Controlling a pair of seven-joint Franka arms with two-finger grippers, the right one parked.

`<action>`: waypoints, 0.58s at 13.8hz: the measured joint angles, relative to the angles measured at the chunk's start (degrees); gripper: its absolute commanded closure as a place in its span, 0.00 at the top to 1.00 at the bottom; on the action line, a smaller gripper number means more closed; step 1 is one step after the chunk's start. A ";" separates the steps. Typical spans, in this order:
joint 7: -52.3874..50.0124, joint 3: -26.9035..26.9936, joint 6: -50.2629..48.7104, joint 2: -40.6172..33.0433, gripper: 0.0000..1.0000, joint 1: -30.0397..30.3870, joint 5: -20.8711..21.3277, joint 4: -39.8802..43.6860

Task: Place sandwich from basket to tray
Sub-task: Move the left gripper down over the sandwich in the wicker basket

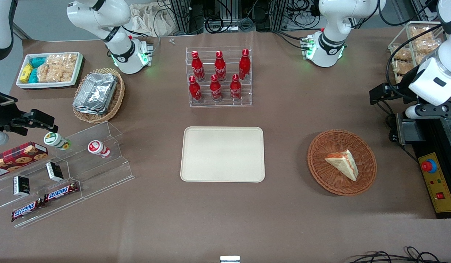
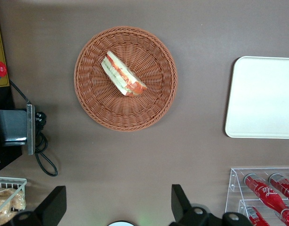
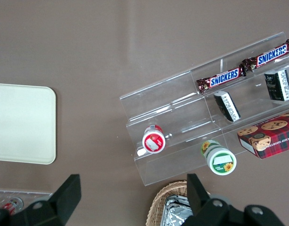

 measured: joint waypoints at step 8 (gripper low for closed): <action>-23.99 -1.21 9.56 4.95 1.00 -0.11 2.80 -2.44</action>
